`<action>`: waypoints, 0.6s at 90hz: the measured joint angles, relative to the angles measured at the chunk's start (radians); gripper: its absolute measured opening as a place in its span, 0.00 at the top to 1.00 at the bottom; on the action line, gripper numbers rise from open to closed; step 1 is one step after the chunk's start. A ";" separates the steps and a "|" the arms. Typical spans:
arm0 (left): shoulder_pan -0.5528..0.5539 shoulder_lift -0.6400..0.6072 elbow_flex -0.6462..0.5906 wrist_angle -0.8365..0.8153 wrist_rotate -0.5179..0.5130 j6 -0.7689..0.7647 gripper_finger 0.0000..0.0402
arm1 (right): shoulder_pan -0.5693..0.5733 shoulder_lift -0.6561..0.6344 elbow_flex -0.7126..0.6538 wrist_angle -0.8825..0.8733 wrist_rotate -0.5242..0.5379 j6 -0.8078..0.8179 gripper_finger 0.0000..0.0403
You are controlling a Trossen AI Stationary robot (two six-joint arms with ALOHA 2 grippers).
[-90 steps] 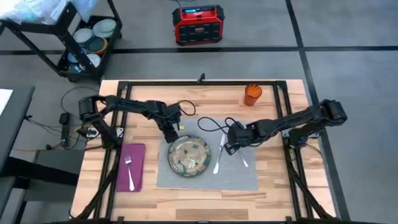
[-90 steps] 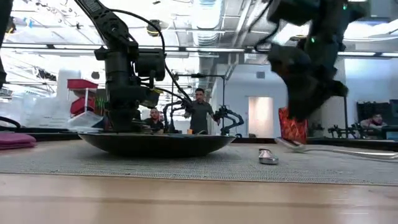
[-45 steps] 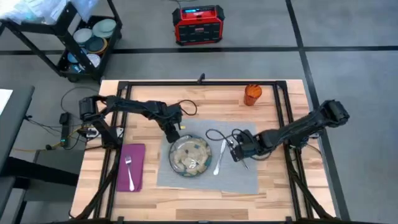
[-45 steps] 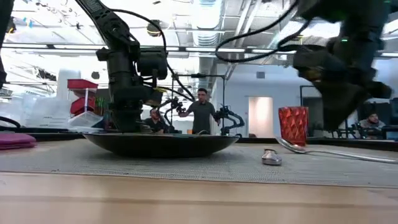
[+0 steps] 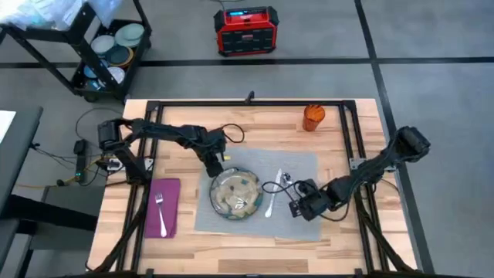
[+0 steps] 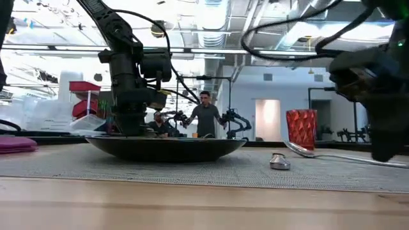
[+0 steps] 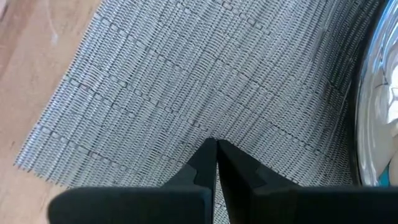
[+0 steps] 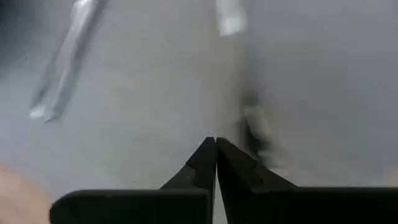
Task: Set table place
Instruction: Put the silver spoon beside the silver knife on the gray placemat
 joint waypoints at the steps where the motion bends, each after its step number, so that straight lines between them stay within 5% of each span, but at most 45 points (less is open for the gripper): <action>1: 0.000 0.000 0.000 0.000 0.000 0.000 1.00 | -0.001 0.003 0.000 0.018 0.008 -0.009 1.00; 9: 0.000 0.000 0.000 0.000 0.000 0.000 1.00 | -0.001 0.002 0.004 0.113 0.111 -0.042 1.00; 17: 0.000 0.000 0.000 -0.001 0.001 -0.001 1.00 | -0.001 -0.018 0.019 -0.024 0.180 0.038 1.00; 28: 0.000 0.000 0.000 -0.001 0.001 -0.001 1.00 | 0.004 -0.019 0.035 -0.245 0.165 0.145 1.00; 54: 0.000 0.000 0.000 -0.001 0.002 -0.001 1.00 | 0.025 0.002 0.034 -0.281 0.084 0.196 1.00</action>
